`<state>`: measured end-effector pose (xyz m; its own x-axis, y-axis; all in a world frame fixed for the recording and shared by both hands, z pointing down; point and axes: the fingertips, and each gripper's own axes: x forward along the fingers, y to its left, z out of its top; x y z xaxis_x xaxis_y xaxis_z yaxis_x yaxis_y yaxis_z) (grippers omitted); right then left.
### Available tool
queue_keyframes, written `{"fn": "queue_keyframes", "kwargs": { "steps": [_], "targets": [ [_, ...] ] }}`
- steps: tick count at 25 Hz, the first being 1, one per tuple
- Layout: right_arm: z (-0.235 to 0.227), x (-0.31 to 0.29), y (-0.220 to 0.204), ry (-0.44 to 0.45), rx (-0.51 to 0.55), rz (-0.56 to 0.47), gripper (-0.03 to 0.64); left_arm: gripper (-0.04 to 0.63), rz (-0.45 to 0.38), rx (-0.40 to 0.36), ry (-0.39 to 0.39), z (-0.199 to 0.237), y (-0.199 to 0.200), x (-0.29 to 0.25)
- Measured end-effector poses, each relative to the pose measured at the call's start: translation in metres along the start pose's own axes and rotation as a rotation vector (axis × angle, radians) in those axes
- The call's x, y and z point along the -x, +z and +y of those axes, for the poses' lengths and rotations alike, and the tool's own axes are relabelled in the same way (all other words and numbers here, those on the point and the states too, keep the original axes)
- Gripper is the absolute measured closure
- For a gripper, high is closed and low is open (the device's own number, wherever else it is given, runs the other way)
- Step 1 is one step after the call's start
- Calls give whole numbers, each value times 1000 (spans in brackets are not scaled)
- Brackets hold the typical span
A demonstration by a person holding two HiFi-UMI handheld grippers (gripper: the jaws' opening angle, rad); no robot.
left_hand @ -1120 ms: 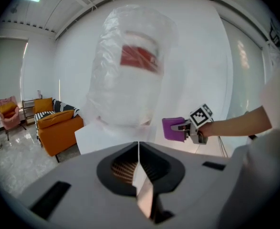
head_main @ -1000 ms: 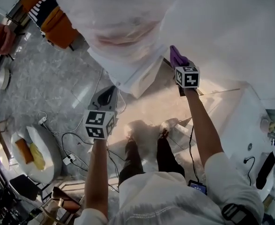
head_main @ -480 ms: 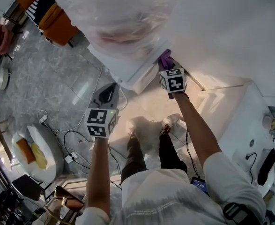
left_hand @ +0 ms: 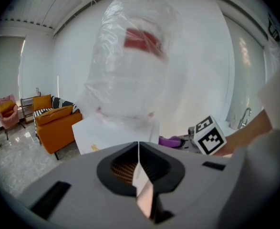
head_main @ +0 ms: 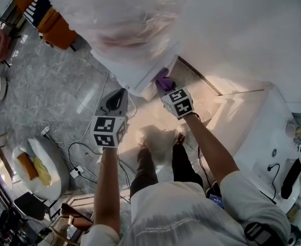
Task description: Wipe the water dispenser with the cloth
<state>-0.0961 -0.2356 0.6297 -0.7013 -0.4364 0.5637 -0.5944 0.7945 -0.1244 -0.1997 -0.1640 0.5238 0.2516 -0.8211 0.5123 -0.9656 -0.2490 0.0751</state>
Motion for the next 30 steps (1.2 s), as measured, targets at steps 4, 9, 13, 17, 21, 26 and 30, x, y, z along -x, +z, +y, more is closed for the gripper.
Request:
{"fn": "queue_keyframes", "kwargs": {
  "steps": [4, 9, 13, 17, 21, 26, 30],
  "targets": [
    [41, -1, -4, 107, 71, 10, 560, 577, 4, 11, -3, -2, -4, -1],
    [99, -2, -15, 295, 173, 31, 560, 577, 0, 32, 4, 0, -8, 1],
    [123, 5, -24, 400, 212, 47, 560, 577, 13, 27, 7, -3, -11, 1],
    [106, 19, -38, 371, 101, 16, 560, 577, 50, 4, 4, -3, -22, 2],
    [47, 32, -61, 212, -4, 25, 560, 577, 68, 33, 21, -2, -34, -7],
    [-32, 46, -80, -9, -89, 45, 560, 577, 122, 79, 6, -16, -64, -27],
    [-78, 50, -92, -100, -121, 67, 560, 577, 169, 105, -3, -26, -90, -47]
  ]
}}
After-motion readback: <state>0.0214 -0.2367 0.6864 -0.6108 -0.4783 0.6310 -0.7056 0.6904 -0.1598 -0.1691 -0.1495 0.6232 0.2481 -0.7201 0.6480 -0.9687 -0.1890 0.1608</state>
